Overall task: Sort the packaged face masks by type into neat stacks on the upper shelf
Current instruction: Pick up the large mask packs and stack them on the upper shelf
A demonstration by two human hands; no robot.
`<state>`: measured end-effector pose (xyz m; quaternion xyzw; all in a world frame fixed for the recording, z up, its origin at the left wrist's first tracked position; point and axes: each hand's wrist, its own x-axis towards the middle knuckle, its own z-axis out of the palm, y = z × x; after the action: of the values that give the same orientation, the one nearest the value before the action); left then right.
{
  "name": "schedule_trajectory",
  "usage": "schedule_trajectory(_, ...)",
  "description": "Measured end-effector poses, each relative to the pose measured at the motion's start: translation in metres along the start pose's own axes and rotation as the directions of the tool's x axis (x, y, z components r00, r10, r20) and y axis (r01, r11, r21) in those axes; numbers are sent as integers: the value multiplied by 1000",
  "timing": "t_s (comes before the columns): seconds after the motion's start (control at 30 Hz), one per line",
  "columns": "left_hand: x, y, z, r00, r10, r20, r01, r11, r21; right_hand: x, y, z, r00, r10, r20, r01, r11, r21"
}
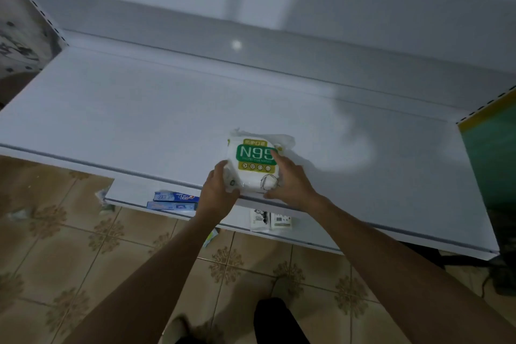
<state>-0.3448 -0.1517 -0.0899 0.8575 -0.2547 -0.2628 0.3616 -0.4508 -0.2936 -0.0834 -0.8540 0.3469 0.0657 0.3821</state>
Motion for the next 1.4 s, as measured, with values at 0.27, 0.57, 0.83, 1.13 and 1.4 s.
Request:
schedule_trajectory(0.27, -33, -36, -84, 982, 70, -178, -72, 997, -2, -15, -96, 27, 984, -175, -44, 171, 981, -89)
schedule_trajectory(0.57, -113, -105, -361, 818, 172, -548, -133, 985, 110, -54, -376, 98, 814, -580, 4, 546, 764, -344)
schedule_trajectory(0.83, -151, -85, -529, 578, 284, -765, -207, 958, 200, -79, -561, 94, 534, -829, -165, 721, 549, -422)
schedule_trajectory(1.13, -64, 10, -619, 517, 436, -737, -403, 883, 240, -20, -638, -14, 439, -823, -361, 694, 565, -446)
schedule_trajectory(1.4, 34, 54, -659, 472, 458, -753, -495, 845, 203, 39, -671, -62, 375, -752, -542, 689, 618, -380)
